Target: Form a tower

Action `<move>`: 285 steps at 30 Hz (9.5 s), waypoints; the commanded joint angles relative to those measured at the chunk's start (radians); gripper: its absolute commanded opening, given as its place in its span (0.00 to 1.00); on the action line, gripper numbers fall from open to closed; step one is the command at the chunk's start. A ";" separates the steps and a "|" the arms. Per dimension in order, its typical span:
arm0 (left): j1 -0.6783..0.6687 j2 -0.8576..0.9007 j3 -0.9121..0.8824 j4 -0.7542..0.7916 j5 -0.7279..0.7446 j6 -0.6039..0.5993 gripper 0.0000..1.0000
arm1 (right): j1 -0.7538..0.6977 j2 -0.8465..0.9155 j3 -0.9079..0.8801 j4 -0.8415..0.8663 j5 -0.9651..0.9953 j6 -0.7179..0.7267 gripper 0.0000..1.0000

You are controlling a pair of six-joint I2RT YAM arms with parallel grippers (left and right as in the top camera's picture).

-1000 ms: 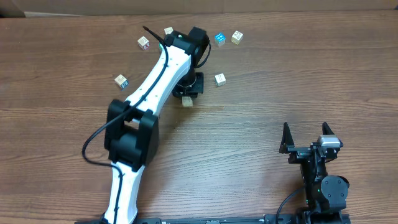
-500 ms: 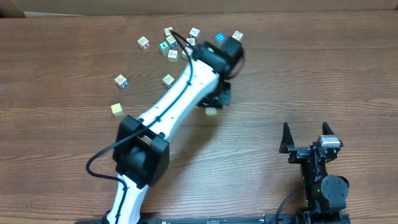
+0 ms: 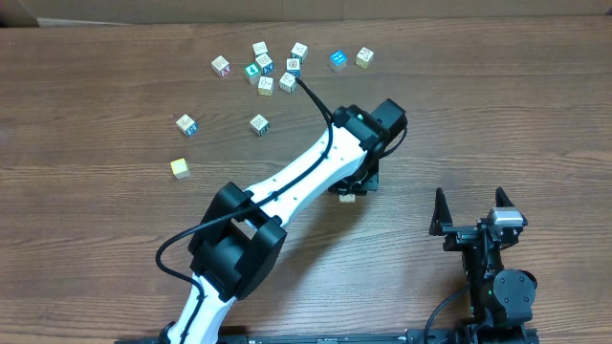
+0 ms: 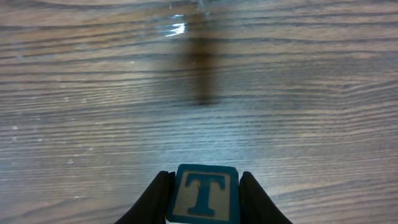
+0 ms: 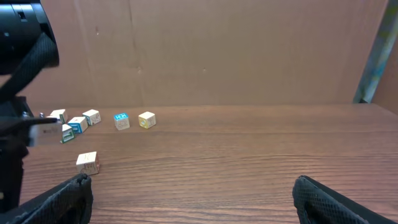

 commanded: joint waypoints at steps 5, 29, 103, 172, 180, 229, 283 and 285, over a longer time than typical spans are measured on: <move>-0.024 -0.014 -0.055 0.079 -0.013 -0.050 0.04 | -0.003 -0.012 -0.011 0.003 -0.002 -0.002 1.00; -0.040 -0.014 -0.185 0.246 -0.014 -0.072 0.13 | -0.003 -0.012 -0.011 0.003 -0.002 -0.002 1.00; -0.040 -0.014 -0.185 0.264 -0.006 -0.118 0.10 | -0.003 -0.012 -0.011 0.003 -0.002 -0.002 1.00; -0.013 -0.024 -0.158 0.233 -0.005 -0.024 1.00 | -0.003 -0.012 -0.011 0.003 -0.002 -0.002 1.00; 0.030 -0.032 -0.029 0.114 -0.006 0.063 1.00 | -0.003 -0.012 -0.011 0.003 -0.002 -0.002 1.00; 0.387 -0.031 0.174 0.046 -0.165 0.197 0.99 | -0.003 -0.012 -0.011 0.003 -0.002 -0.002 1.00; 0.472 0.089 0.043 0.257 -0.177 0.367 0.63 | -0.003 -0.012 -0.011 0.003 -0.002 -0.002 1.00; 0.477 0.092 0.043 0.258 -0.178 0.336 0.63 | -0.003 -0.012 -0.011 0.003 -0.002 -0.002 1.00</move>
